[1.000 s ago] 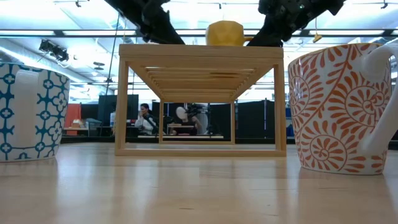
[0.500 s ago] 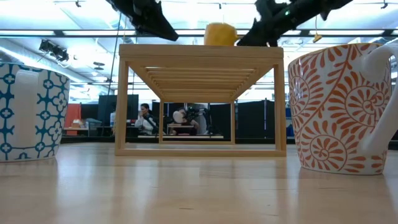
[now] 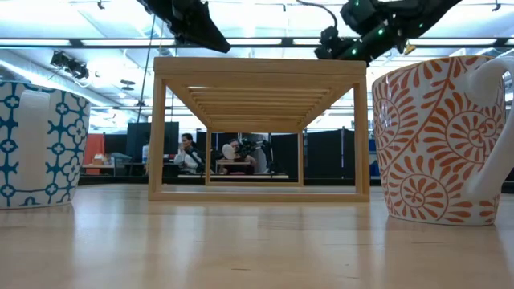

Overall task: Place coffee mugs
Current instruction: Put the top yellow cup on the shelf

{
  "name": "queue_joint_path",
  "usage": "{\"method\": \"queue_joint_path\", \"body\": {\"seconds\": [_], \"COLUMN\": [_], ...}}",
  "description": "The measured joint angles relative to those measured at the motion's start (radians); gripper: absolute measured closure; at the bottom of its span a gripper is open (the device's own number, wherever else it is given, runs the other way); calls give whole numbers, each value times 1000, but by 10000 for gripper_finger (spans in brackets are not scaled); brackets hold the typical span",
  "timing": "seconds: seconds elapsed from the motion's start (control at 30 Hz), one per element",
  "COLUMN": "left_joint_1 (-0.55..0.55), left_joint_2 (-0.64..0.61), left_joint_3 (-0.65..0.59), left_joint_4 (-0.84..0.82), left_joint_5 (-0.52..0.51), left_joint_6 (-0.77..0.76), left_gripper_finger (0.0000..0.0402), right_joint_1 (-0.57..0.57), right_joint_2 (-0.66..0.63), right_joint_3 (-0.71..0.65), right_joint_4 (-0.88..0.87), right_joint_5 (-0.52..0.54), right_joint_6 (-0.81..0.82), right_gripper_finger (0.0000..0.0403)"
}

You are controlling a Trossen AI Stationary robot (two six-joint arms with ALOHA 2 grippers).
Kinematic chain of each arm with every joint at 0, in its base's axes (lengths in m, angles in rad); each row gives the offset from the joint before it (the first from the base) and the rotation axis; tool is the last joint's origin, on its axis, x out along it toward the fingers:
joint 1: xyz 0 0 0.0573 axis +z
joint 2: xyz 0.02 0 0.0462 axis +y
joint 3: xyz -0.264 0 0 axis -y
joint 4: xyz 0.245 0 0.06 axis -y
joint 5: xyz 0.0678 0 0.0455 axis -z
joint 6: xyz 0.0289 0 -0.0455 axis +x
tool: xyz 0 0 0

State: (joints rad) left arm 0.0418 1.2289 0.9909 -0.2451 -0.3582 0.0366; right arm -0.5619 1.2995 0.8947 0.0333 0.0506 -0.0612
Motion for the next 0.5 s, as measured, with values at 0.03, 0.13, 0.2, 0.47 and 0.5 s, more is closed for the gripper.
{"method": "queue_joint_path", "body": {"seconds": [0.03, 0.13, 0.2, 0.47, 0.5], "left_joint_1": [0, 0, 0, 0, 0], "left_joint_2": [0, 0, 0, 1, 1], "left_joint_3": [0, 0, 0, 0, 0], "left_joint_4": [0, 0, 0, 0, 0], "left_joint_5": [0, 0, 0, 0, 0], "left_joint_6": [0, 0, 0, 0, -1], "left_gripper_finger": [335, 335, 335, 335, 335], "right_joint_1": [-7, -26, -36, -64, -64], "right_joint_2": [5, 8, 7, 7, 7], "right_joint_3": [1, 2, 1, 1, 1], "right_joint_4": [6, 8, 8, 5, 5], "right_joint_5": [-1, -3, -3, -46, -46], "right_joint_6": [-3, -7, -13, -17, -17], "right_gripper_finger": [342, 342, 343, 342, 342]}}
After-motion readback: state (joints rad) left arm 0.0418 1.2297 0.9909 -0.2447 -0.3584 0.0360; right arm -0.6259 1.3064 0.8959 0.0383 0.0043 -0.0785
